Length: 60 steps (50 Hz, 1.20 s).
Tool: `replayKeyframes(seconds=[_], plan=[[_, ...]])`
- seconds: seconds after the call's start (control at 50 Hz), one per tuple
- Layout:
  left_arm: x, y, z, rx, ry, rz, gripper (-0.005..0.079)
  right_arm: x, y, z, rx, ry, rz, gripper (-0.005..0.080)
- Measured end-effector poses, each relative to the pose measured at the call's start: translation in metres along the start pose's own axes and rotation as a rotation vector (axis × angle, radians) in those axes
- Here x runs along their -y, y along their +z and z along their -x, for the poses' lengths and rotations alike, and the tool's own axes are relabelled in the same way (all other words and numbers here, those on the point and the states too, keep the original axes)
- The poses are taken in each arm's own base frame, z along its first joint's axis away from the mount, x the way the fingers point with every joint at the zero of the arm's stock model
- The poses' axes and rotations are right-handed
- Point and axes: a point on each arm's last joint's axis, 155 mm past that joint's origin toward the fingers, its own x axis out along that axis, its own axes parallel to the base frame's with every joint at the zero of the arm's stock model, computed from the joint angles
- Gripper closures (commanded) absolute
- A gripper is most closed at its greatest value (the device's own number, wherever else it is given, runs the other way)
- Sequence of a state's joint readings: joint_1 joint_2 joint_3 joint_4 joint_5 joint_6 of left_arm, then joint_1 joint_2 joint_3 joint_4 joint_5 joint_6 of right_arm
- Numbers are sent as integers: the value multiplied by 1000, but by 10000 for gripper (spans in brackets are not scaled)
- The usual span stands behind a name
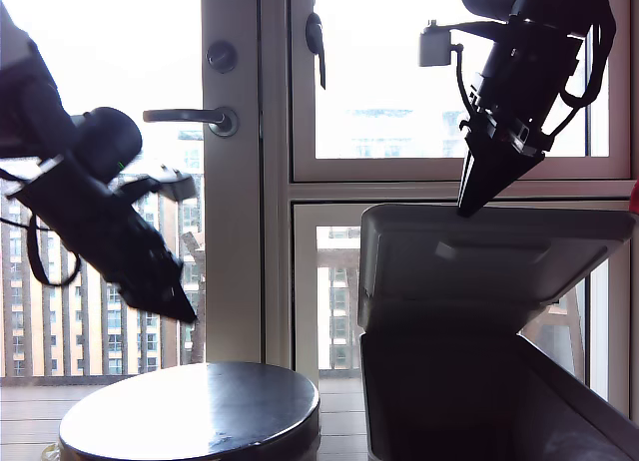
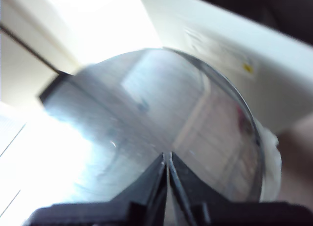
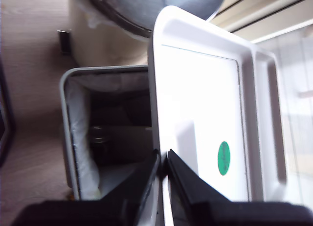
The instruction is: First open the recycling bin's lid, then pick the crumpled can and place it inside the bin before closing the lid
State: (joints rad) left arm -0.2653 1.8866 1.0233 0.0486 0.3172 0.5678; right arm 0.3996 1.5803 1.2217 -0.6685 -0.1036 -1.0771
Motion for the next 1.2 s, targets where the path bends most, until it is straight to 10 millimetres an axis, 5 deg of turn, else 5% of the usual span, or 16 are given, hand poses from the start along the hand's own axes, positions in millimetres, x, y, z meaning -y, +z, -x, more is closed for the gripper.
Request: replayKeyframes(seconds=[0.26, 1.2], plan=[[-27, 30, 31, 117, 46, 56, 762, -3, 2, -4, 13, 19, -8, 765], [-23, 36, 32, 150, 18, 55, 762, -55, -22, -96, -60, 266, -52, 765]])
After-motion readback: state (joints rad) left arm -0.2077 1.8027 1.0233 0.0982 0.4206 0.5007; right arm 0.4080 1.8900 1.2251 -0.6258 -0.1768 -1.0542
